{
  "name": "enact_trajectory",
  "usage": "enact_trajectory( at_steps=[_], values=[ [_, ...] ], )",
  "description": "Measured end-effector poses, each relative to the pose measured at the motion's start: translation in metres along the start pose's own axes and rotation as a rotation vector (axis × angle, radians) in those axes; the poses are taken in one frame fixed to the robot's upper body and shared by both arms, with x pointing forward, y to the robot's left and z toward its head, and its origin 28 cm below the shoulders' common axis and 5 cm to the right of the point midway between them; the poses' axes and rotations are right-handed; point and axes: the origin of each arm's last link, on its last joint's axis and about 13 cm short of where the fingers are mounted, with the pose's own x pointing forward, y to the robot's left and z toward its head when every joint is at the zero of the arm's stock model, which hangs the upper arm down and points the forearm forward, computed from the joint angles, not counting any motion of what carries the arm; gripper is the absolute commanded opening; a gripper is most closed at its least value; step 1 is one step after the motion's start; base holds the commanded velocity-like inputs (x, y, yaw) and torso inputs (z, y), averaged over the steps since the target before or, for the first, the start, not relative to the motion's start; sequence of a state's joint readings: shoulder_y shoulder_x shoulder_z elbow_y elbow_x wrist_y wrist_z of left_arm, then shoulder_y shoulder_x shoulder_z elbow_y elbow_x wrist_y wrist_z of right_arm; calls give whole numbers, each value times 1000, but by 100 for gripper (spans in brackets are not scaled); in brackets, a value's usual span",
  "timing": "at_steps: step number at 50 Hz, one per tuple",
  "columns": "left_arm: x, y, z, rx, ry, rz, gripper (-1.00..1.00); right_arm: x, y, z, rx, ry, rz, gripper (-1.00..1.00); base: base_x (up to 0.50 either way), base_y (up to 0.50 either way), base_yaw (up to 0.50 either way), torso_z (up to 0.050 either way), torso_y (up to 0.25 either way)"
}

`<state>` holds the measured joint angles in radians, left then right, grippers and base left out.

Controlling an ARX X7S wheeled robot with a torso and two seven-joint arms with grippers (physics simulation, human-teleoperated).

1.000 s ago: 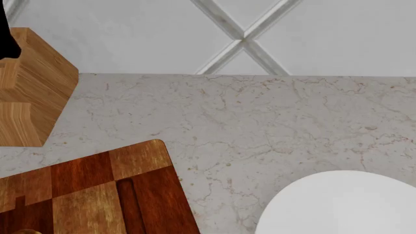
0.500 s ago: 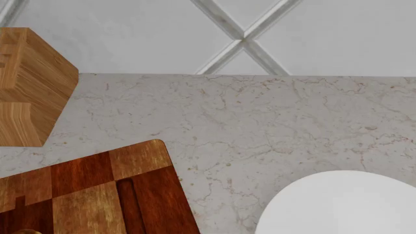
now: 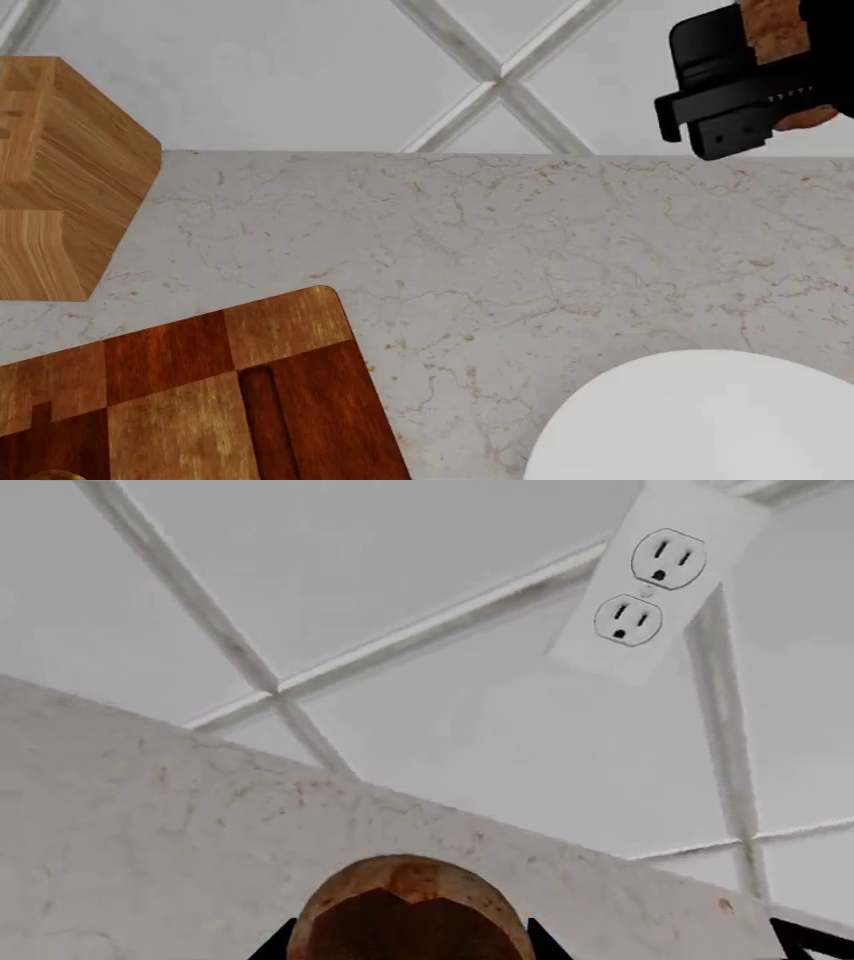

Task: Place all breads on the cutting board.

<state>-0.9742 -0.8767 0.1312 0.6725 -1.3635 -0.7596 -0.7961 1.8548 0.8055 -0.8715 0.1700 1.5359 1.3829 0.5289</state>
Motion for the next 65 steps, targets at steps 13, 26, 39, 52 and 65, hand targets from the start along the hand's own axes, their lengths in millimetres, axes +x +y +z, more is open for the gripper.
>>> enact_trajectory(
  at_steps=[13,26,39,52,65],
  values=[
    [-1,1,1,-3,-3,3,100,24,36,17,-83,-14,180,-100,0,0,0,0,0],
    [-4,3,7,1,-11,13,100,49,73,20,-135,-15,360,-100,0,0,0,0,0],
    [-7,5,7,7,-11,25,100,75,107,13,-160,10,507,-100,0,0,0,0,0],
    [-11,9,7,14,-11,45,100,101,140,7,-162,30,639,-100,0,0,0,0,0],
    [-14,10,9,19,-14,57,100,118,168,-1,-158,54,744,-100,0,0,0,0,0]
  ],
)
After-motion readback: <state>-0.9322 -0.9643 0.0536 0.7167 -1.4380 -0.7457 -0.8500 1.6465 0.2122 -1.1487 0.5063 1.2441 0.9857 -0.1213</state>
